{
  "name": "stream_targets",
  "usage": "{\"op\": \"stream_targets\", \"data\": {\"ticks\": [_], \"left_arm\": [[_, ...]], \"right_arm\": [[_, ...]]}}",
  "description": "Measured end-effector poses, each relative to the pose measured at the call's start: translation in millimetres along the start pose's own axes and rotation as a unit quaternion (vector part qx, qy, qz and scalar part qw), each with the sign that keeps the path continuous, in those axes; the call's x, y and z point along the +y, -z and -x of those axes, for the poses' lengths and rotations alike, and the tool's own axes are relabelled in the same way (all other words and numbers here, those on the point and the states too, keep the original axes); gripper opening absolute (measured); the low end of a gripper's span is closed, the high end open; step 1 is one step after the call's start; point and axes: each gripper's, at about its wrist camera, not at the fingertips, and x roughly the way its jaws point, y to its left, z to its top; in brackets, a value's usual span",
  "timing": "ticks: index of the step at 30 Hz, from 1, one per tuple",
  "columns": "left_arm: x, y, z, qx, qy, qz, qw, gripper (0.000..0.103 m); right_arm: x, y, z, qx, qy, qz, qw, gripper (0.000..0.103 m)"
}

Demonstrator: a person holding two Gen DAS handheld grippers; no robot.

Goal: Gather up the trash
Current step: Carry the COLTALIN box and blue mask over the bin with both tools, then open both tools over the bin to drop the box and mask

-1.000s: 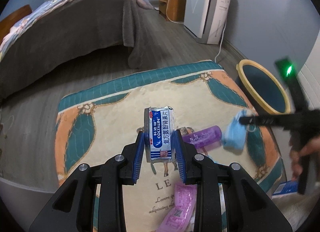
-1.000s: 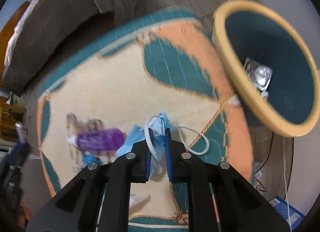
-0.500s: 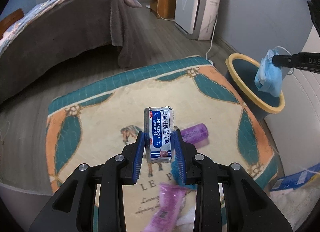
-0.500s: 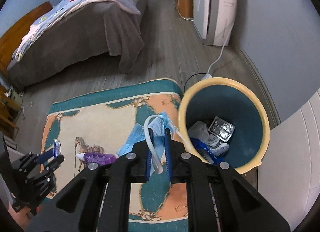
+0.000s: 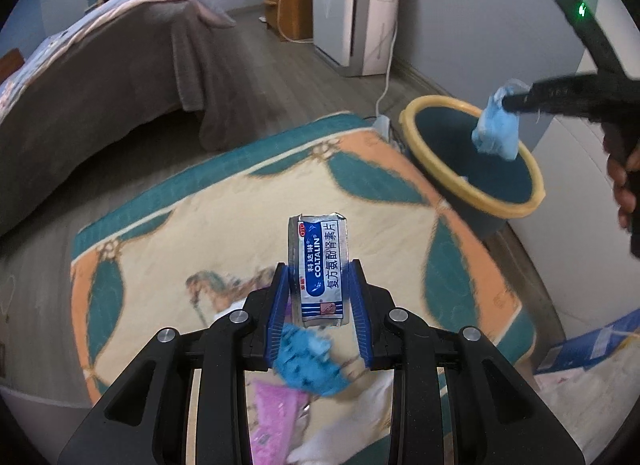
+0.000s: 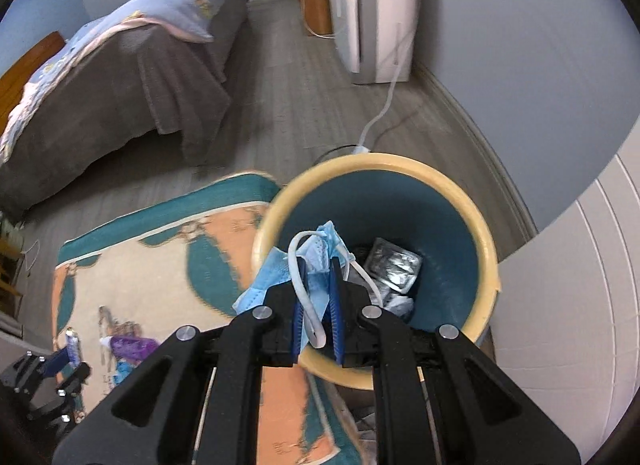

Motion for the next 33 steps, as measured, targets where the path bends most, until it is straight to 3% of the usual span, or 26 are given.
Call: {"op": "stream_targets", "data": {"ticks": [7, 14, 20, 24, 33], "left_arm": [[-31, -44, -16, -0.009, 0.031, -0.003, 0.9995, 0.032], [-92, -77, -40, -0.010, 0.066, -0.060, 0.9960, 0.032], [-132, -96, -57, -0.022, 0.081, -0.113, 0.9901, 0.032], [-149, -104, -66, -0.027, 0.074, -0.146, 0.9861, 0.032], [-146, -135, -61, -0.072, 0.090, -0.110, 0.9872, 0.034]], "right_arm": [[-47, 4, -4, -0.006, 0.012, -0.057, 0.998, 0.011], [-92, 14, -14, -0.004, 0.033, -0.129, 0.991, 0.011], [-100, 17, -25, 0.013, 0.036, -0.155, 0.987, 0.011], [-100, 15, -18, -0.001, 0.050, -0.155, 0.987, 0.011], [-107, 11, 13, -0.062, 0.067, -0.181, 0.979, 0.013]]}}
